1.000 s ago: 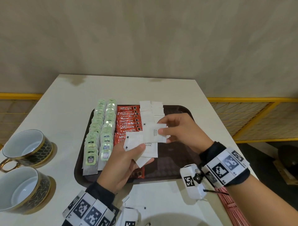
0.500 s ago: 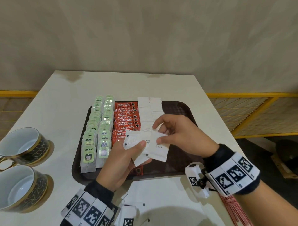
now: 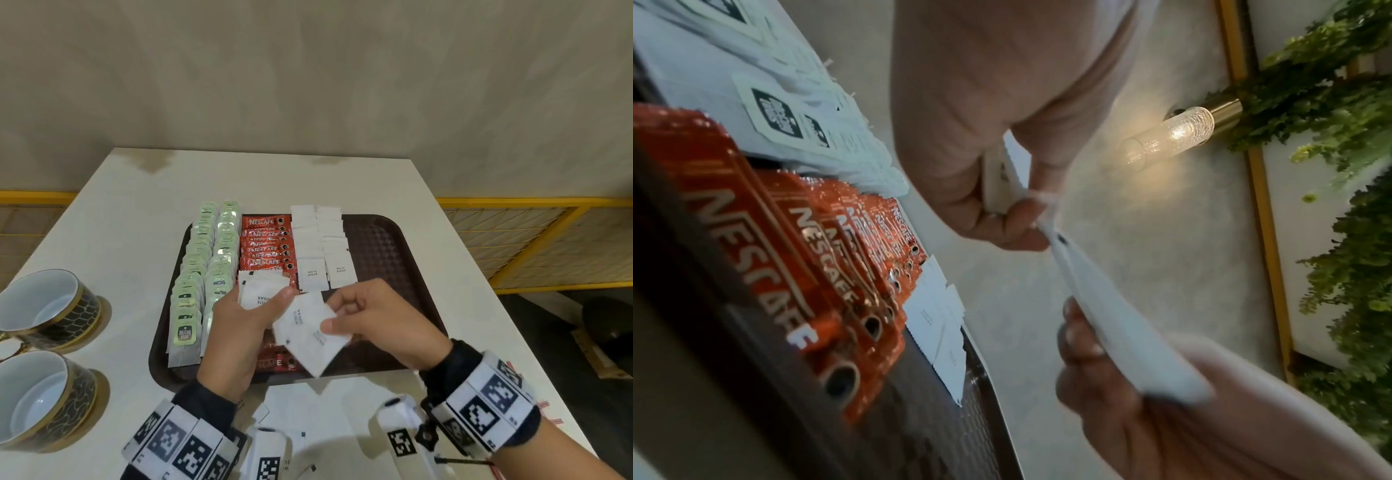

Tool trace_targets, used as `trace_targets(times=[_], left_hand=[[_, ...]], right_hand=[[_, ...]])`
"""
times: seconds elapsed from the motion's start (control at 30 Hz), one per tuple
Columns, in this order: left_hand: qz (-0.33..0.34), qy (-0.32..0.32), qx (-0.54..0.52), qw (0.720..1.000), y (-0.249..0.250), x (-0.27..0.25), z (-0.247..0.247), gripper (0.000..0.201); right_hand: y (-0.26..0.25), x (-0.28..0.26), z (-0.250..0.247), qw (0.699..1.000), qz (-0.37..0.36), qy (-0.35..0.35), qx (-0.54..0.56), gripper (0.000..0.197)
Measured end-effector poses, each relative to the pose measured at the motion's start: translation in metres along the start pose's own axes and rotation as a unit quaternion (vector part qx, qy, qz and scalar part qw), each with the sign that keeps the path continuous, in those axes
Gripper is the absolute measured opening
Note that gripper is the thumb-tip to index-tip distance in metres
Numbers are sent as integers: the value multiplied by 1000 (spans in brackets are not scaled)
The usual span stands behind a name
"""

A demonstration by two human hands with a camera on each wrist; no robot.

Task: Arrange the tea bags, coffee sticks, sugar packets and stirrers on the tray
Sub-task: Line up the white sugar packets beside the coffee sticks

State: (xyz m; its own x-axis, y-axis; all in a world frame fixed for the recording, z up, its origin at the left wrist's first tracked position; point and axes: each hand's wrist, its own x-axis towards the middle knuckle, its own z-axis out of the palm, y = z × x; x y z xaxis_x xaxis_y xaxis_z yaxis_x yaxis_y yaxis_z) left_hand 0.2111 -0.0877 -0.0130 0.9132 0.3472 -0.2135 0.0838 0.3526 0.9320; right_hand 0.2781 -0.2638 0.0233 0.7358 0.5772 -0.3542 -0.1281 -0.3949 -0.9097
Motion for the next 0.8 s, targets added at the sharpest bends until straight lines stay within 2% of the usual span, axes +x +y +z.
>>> trace_targets(times=[0.07, 0.2, 0.27, 0.37, 0.53, 0.63, 0.7, 0.8], left_hand=[[5, -1, 12, 1000, 4, -1, -2, 39], [25, -19, 56, 998, 8, -2, -2, 33], [33, -29, 75, 996, 8, -3, 2, 30], [38, -28, 66, 997, 7, -4, 7, 22], [10, 41, -39, 998, 7, -5, -2, 26], [-6, 12, -31, 999, 3, -12, 5, 42], [-10, -5, -15, 1000, 2, -14, 10, 41], [-8, 10, 8, 1000, 3, -11, 7, 26]], right_hand=[[0, -6, -1, 998, 4, -38, -43, 14], [-13, -8, -21, 999, -23, 17, -38, 19], [-17, -7, -18, 999, -30, 4, -42, 22], [-13, -6, -5, 998, -23, -9, -66, 17], [-6, -9, -7, 992, -26, 87, 84, 16], [-1, -9, 2, 987, -26, 96, 124, 14], [4, -8, 10, 990, -22, 82, 114, 16], [8, -8, 8, 997, -31, 57, 40, 21]])
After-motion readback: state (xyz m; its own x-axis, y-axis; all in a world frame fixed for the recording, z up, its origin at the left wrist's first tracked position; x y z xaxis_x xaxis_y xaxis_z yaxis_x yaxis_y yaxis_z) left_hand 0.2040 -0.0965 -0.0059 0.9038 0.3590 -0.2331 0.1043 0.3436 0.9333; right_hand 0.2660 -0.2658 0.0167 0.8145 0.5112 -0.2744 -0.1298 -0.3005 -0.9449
